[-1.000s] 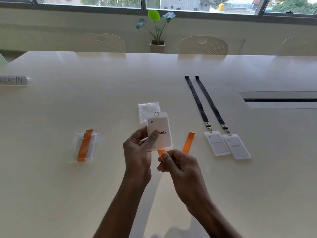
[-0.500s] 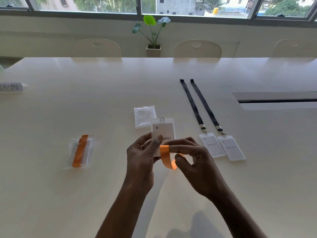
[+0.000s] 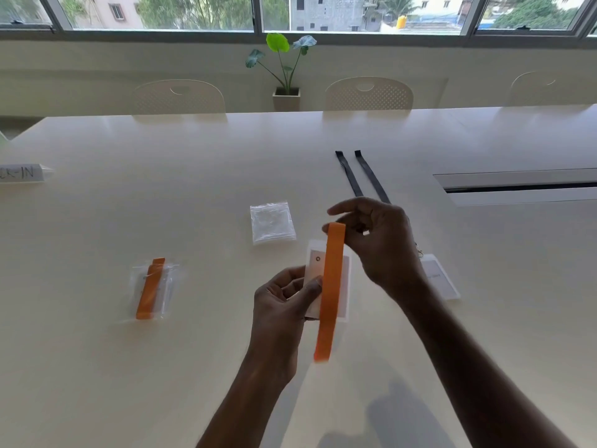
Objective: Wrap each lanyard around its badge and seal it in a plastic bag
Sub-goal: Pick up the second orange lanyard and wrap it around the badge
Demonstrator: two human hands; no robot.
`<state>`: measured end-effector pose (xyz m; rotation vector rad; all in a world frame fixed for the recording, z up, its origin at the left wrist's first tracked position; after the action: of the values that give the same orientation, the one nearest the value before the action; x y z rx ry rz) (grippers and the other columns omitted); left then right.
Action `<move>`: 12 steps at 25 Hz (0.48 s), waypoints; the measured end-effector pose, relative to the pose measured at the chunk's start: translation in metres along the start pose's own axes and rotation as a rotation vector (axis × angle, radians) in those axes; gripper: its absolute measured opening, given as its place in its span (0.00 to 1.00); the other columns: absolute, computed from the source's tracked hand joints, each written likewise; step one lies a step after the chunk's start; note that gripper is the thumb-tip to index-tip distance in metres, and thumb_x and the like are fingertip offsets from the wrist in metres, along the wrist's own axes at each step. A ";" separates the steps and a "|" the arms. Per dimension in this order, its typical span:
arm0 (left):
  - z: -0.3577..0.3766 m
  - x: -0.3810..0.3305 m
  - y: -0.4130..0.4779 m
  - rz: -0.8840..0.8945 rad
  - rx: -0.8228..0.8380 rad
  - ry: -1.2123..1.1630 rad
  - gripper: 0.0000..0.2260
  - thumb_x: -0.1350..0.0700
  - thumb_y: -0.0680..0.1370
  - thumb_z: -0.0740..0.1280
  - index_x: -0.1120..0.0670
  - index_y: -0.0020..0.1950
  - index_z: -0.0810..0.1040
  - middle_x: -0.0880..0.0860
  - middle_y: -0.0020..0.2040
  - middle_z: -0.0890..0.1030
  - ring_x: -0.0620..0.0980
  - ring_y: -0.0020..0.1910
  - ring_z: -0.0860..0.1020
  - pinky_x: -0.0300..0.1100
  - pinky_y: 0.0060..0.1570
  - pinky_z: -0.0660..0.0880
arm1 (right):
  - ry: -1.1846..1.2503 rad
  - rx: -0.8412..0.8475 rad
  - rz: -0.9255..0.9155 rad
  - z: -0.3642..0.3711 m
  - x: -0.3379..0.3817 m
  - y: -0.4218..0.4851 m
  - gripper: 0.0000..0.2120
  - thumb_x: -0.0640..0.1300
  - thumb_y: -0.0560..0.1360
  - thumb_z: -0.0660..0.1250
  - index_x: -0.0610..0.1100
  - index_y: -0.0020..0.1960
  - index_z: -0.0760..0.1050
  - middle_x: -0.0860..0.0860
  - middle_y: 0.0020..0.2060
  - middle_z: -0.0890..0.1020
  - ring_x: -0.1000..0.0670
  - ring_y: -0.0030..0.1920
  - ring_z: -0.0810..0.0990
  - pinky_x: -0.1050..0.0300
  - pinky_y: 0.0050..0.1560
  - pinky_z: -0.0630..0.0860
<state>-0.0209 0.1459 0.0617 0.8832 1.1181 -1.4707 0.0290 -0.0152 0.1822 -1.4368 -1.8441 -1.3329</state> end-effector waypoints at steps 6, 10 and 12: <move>0.007 0.003 -0.005 -0.026 0.107 -0.012 0.16 0.49 0.69 0.77 0.52 0.56 0.86 0.56 0.53 0.89 0.54 0.51 0.88 0.42 0.45 0.84 | 0.059 -0.020 0.050 -0.018 -0.023 0.045 0.05 0.36 0.76 0.75 0.42 0.51 0.86 0.55 0.41 0.88 0.51 0.42 0.89 0.59 0.45 0.86; 0.011 0.004 -0.005 -0.024 0.127 -0.035 0.19 0.47 0.70 0.77 0.52 0.59 0.86 0.57 0.56 0.88 0.57 0.54 0.87 0.44 0.49 0.85 | 0.131 0.001 0.178 -0.015 -0.057 0.055 0.05 0.36 0.78 0.73 0.44 0.50 0.87 0.51 0.39 0.89 0.47 0.42 0.89 0.57 0.42 0.85; 0.011 0.003 -0.004 -0.018 0.129 -0.040 0.20 0.48 0.70 0.77 0.53 0.60 0.85 0.57 0.57 0.88 0.58 0.55 0.87 0.45 0.49 0.85 | 0.183 0.026 0.255 -0.007 -0.073 0.052 0.07 0.36 0.79 0.71 0.45 0.49 0.86 0.49 0.38 0.89 0.45 0.42 0.88 0.56 0.41 0.83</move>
<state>-0.0250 0.1349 0.0627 0.9299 1.0128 -1.5826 0.1011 -0.0564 0.1483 -1.4298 -1.5013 -1.2623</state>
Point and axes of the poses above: each hand's wrist, its own y-axis towards the middle knuckle, its own z-axis out of the palm, x = y × z, the point moved 9 cm from there along y, towards the middle knuckle
